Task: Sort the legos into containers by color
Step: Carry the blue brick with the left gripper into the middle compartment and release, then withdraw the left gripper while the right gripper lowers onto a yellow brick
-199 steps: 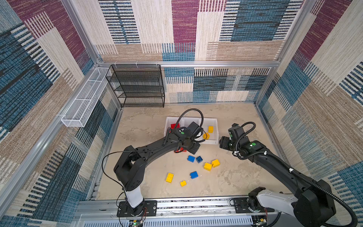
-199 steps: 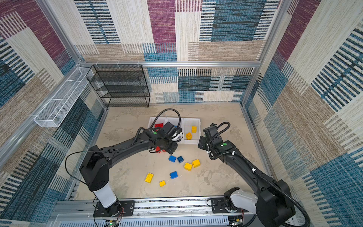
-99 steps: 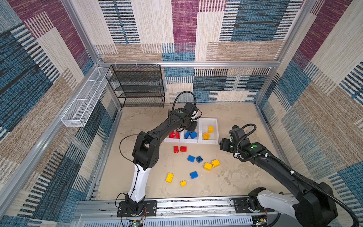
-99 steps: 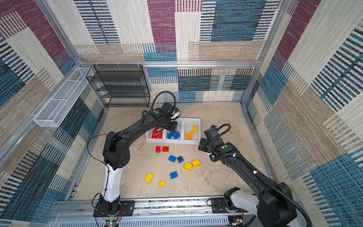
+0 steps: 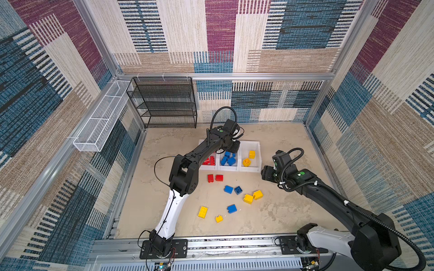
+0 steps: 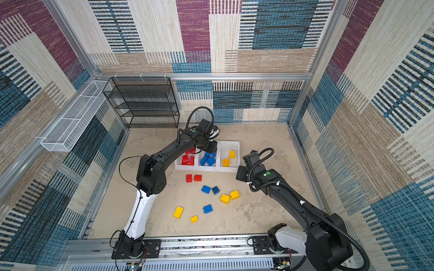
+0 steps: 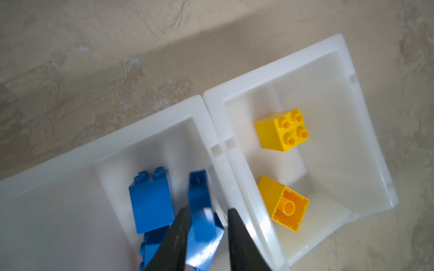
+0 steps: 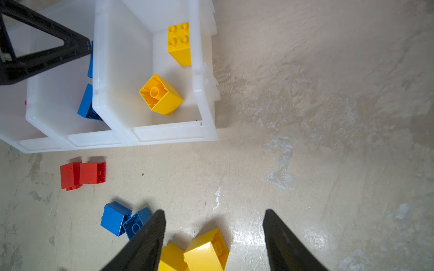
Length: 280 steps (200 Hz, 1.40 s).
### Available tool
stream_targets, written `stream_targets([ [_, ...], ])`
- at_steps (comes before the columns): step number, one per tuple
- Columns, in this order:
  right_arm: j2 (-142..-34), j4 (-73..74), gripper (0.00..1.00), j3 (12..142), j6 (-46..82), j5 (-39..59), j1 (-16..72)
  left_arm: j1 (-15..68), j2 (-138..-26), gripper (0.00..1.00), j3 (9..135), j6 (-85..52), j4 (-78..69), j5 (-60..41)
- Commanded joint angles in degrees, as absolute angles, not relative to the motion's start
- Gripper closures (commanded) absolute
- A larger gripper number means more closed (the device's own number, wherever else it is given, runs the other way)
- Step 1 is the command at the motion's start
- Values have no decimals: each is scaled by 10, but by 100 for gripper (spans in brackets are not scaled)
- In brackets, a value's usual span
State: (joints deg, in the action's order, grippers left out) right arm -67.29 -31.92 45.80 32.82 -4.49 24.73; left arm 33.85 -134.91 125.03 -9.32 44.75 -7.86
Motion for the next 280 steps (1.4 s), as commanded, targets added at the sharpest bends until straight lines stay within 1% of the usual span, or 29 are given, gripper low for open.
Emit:
stream_targets([
  [1, -672, -301, 31, 461, 325, -42, 247, 337, -1344, 61, 1251, -105, 457, -79],
  [44, -662, -314, 31, 466, 325, -47, 248, 337, -1318, 59, 1227, -111, 456, -82],
  [77, -654, -329, 30, 462, 326, -54, 247, 337, -1262, 58, 1173, -115, 451, -84],
  [93, -654, -338, 31, 459, 326, -55, 248, 337, -1213, 58, 1117, -118, 430, -83],
  [139, -642, -345, 31, 434, 343, -34, 249, 337, -1035, 57, 898, -133, 339, -68],
  [182, -639, -355, 31, 418, 357, -31, 269, 337, -890, 57, 709, -169, 291, -73],
  [232, -669, -360, 28, 409, 377, -37, 338, 337, -765, 56, 573, -212, 276, -80],
  [280, -711, -352, 25, 405, 382, -44, 371, 344, -695, 56, 487, -265, 238, -93],
])
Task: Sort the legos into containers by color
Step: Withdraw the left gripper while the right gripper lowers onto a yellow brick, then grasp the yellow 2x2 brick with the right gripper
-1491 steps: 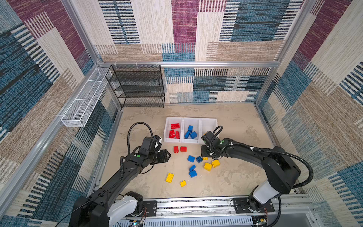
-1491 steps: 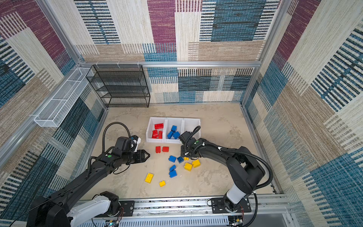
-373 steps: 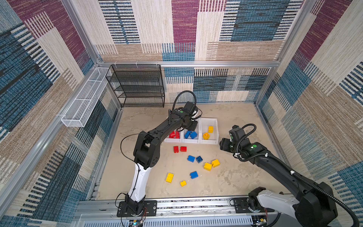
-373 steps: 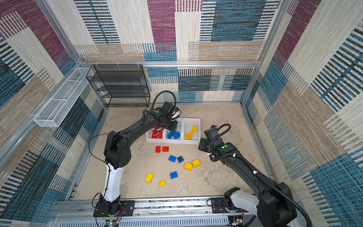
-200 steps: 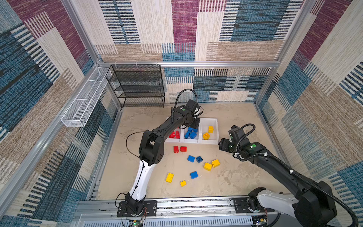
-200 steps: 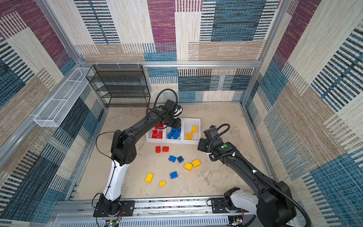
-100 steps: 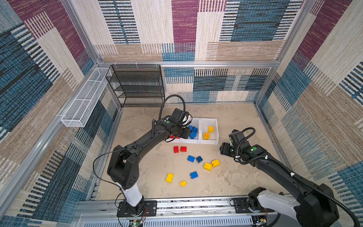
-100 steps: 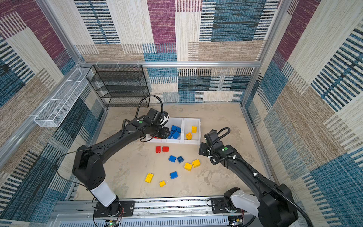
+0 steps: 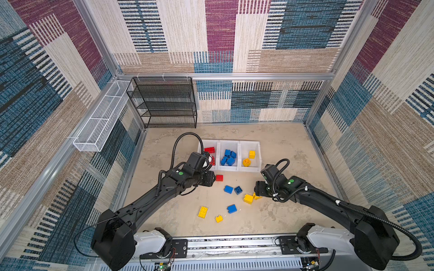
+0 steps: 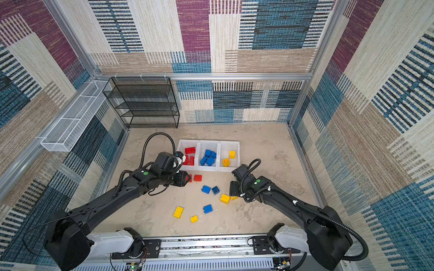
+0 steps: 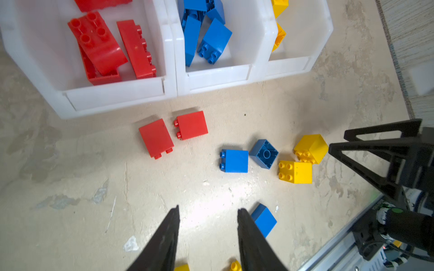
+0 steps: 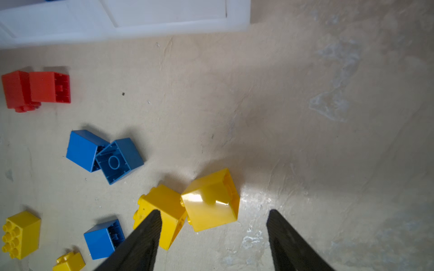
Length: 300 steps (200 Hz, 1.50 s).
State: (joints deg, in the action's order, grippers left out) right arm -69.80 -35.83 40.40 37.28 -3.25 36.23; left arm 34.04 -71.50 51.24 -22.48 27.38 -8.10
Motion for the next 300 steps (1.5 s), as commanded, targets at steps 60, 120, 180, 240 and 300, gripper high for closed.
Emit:
stream_targets([
  [60, -753, -345, 25, 413, 369, -51, 382, 352, -676, 56, 458, -280, 235, -90],
  [120, -780, -343, 25, 422, 353, -54, 386, 361, -676, 56, 454, -286, 236, -85],
  [180, -791, -357, 27, 423, 370, -91, 382, 366, -675, 55, 455, -288, 240, -80],
  [240, -787, -332, 31, 423, 356, -58, 365, 371, -672, 55, 456, -290, 246, -77],
  [300, -787, -327, 39, 400, 356, -51, 365, 376, -670, 55, 453, -294, 245, -71],
])
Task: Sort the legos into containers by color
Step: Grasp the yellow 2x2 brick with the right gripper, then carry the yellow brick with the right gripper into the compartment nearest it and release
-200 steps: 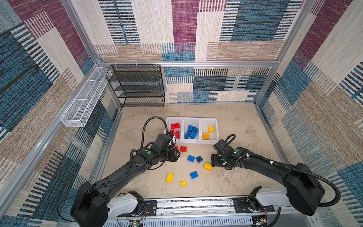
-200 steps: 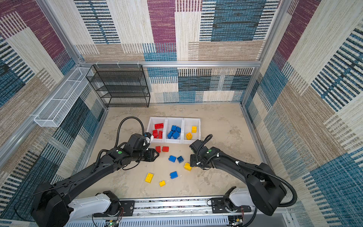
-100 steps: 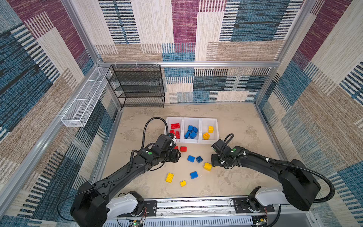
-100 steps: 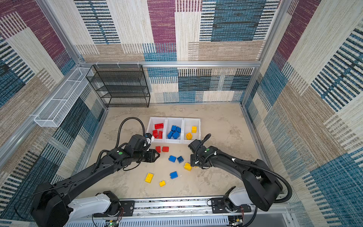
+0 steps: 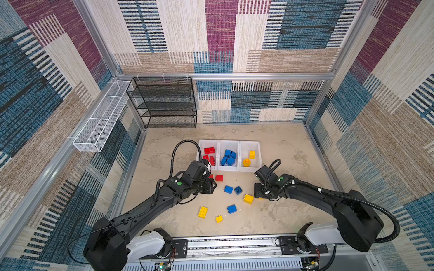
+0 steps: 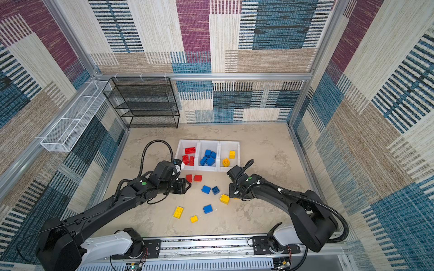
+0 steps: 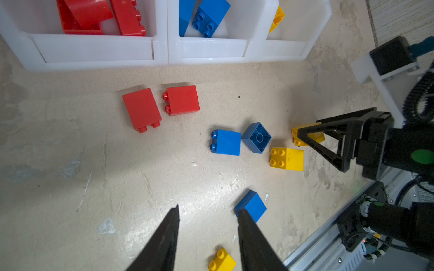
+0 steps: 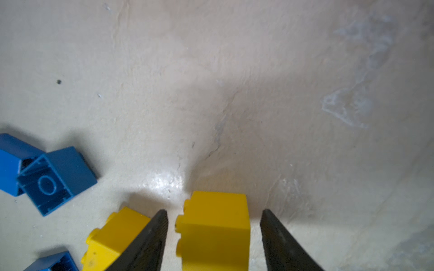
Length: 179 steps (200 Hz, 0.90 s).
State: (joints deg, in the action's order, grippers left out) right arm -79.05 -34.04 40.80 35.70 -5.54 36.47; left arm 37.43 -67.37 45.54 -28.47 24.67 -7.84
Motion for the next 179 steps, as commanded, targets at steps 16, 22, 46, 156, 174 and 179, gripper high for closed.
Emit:
stream_targets([
  [16, -790, -324, 42, 397, 357, -49, 365, 376, -669, 55, 452, -295, 246, -70],
  [22, -792, -323, 43, 396, 357, -49, 366, 376, -669, 55, 451, -295, 246, -70],
  [46, -798, -321, 49, 400, 358, -50, 365, 376, -666, 55, 449, -296, 246, -69],
  [156, -832, -347, 55, 604, 265, -77, 318, 377, -640, 55, 444, -298, 263, -56],
  [174, -880, -340, 55, 665, 230, -81, 296, 376, -627, 55, 437, -301, 266, -54],
  [179, -895, -339, 55, 680, 223, -81, 291, 376, -623, 55, 435, -304, 266, -54],
])
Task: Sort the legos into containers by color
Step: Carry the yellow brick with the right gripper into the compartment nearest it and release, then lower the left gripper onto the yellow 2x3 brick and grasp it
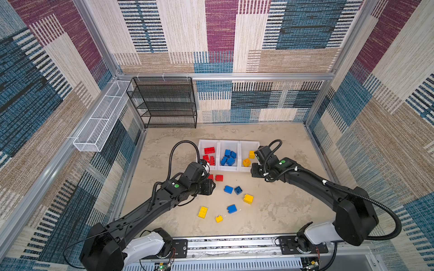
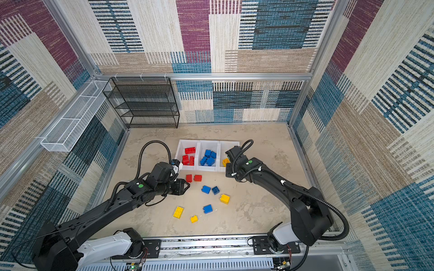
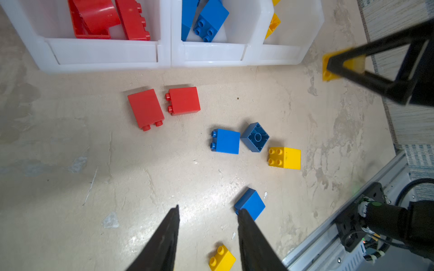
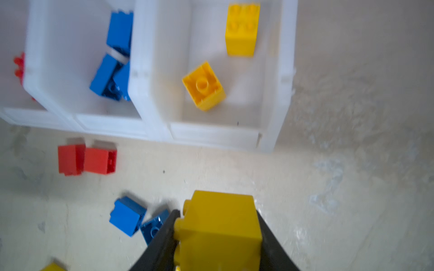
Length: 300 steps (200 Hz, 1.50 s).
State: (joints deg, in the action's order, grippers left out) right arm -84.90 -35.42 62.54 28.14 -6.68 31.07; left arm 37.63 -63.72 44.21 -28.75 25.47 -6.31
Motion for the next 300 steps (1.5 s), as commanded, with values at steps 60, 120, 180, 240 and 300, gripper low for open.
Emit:
stream_targets([
  [60, -1005, -316, 56, 754, 199, -78, 254, 377, -581, 55, 407, -319, 274, -49],
  [120, -1017, -305, 41, 743, 204, -62, 247, 377, -569, 55, 395, -326, 279, -49],
  [180, -994, -314, 30, 746, 202, -59, 247, 377, -564, 55, 390, -334, 284, -46],
  [240, -950, -324, 29, 730, 202, -53, 246, 378, -560, 55, 385, -337, 291, -41],
  [300, -885, -319, 29, 666, 219, -25, 247, 382, -537, 54, 371, -349, 345, -10],
])
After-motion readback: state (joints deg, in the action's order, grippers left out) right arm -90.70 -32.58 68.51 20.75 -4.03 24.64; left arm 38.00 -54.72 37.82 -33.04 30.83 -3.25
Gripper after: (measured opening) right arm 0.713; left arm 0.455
